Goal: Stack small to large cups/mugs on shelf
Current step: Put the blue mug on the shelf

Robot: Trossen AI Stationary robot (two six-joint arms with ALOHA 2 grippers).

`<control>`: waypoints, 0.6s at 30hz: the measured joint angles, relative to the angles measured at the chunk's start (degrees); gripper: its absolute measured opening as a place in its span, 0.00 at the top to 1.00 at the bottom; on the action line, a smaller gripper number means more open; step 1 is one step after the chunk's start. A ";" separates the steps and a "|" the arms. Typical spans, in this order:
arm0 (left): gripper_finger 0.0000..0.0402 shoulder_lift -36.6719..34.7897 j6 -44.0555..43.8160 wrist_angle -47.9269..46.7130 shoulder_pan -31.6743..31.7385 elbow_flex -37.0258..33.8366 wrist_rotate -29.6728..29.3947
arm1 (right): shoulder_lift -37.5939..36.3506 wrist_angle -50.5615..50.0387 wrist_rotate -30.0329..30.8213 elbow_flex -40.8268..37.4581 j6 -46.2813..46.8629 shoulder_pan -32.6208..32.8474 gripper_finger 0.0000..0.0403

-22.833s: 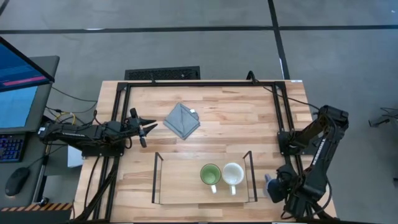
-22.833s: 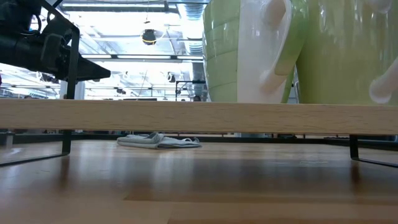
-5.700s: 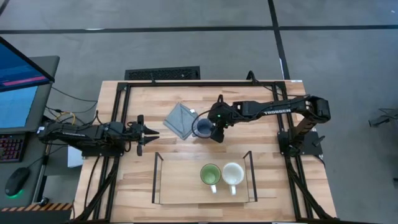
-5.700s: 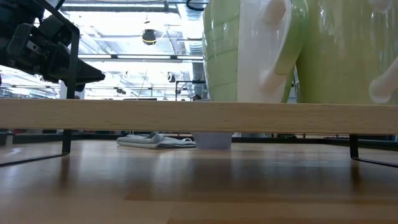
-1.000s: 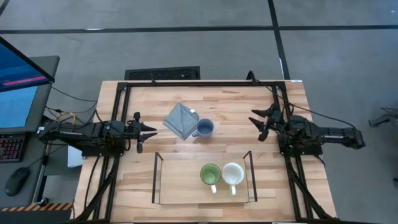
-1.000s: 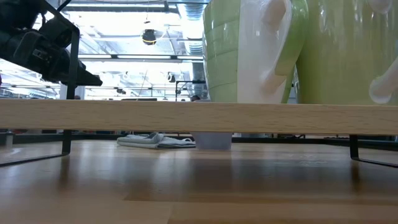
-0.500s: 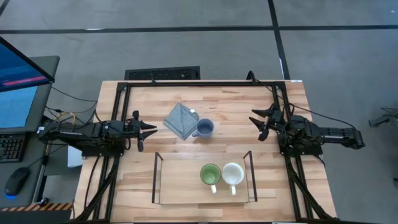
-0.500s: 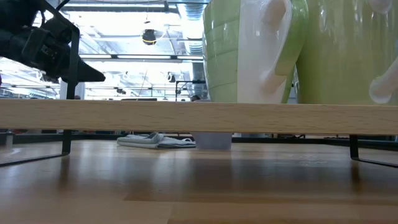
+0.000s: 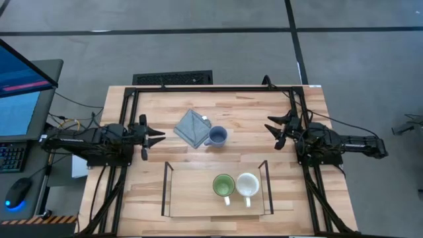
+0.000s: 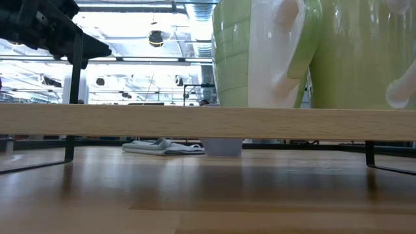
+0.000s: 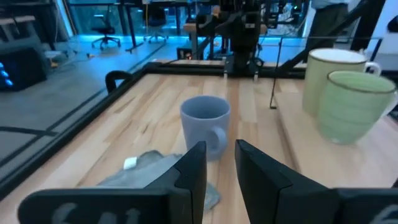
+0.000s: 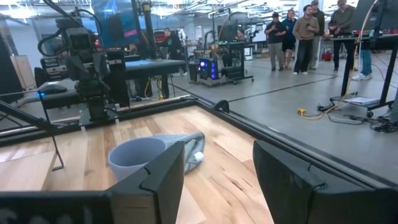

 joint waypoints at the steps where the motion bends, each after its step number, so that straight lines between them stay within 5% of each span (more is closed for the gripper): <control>1: 0.81 0.00 0.57 -0.15 0.00 0.00 -0.46 | 0.00 0.00 0.00 0.00 0.00 0.00 0.47; 10: 0.80 0.00 -0.29 -0.69 0.02 0.00 -2.63 | 0.00 0.00 0.00 0.00 0.02 0.00 0.47; 18: 0.63 0.02 -0.40 -3.35 0.02 0.00 -2.65 | 0.00 0.00 0.00 0.00 0.02 0.00 0.47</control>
